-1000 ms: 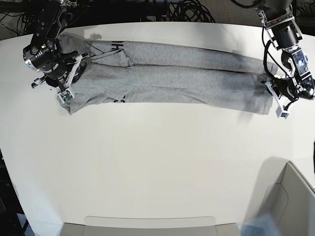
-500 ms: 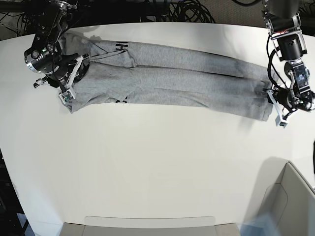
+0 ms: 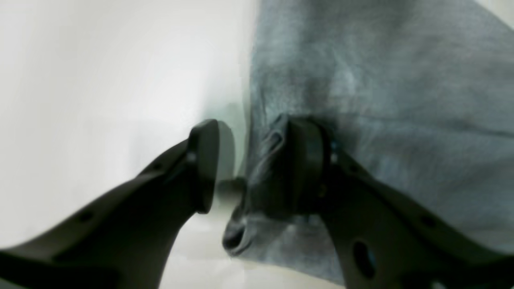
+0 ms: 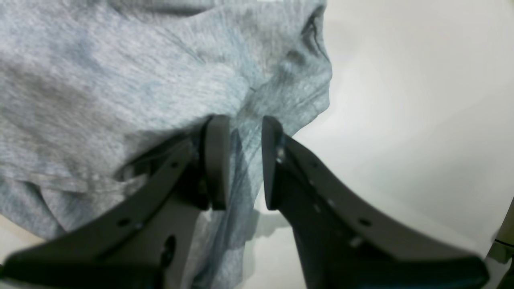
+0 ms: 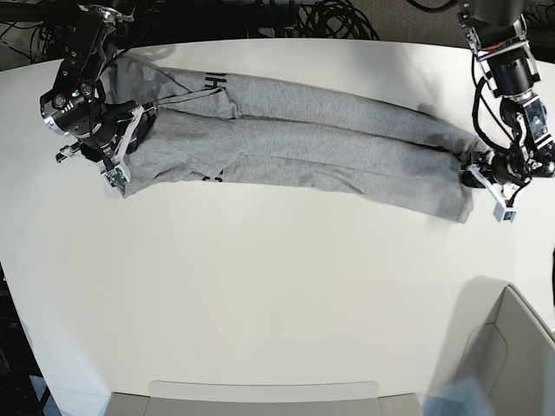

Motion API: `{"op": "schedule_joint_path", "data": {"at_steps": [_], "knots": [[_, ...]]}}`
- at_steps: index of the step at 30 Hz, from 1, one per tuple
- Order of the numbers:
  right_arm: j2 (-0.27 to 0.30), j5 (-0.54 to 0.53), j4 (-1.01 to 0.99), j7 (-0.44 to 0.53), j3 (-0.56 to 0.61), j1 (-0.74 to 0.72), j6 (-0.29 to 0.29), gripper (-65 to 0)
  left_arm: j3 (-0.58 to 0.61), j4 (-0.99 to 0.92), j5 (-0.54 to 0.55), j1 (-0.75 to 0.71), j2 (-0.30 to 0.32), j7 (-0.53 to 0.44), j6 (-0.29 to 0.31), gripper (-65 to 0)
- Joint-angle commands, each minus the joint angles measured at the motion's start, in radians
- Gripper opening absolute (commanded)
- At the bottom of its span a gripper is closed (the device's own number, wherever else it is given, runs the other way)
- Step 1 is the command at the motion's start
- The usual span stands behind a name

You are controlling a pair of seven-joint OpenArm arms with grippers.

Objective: Fold the T-shirt properly
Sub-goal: 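Hold both strip ends and pull them apart to straighten the strip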

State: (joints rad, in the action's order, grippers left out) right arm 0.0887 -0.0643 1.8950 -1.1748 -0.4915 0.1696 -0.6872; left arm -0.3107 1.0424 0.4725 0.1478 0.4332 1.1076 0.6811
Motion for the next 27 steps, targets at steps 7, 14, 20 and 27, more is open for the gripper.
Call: {"op": "schedule_joint_path", "data": {"at_steps": [7,14,20,27], "knots": [[0.001,-0.006,0.002,0.009,-0.002,-0.026,-0.011,-50.4,0.028,0.212,0.251,-0.093,0.072,0.119,0.017,-35.4],[0.007,-0.006,-0.018,0.009,-0.002,-0.032,-0.011,-50.4,0.026,0.118,0.107,-0.090,0.072,0.085,0.017,-36.9],[0.003,-0.006,-0.016,0.009,-0.002,-0.032,-0.011,-50.4,0.026,-0.023,-0.136,0.003,0.074,0.062,0.017,-65.0],[0.001,-0.006,-0.013,0.009,-0.002,-0.032,-0.011,-50.4,0.034,-0.123,-0.323,0.112,0.089,0.042,0.017,-65.0]]}}
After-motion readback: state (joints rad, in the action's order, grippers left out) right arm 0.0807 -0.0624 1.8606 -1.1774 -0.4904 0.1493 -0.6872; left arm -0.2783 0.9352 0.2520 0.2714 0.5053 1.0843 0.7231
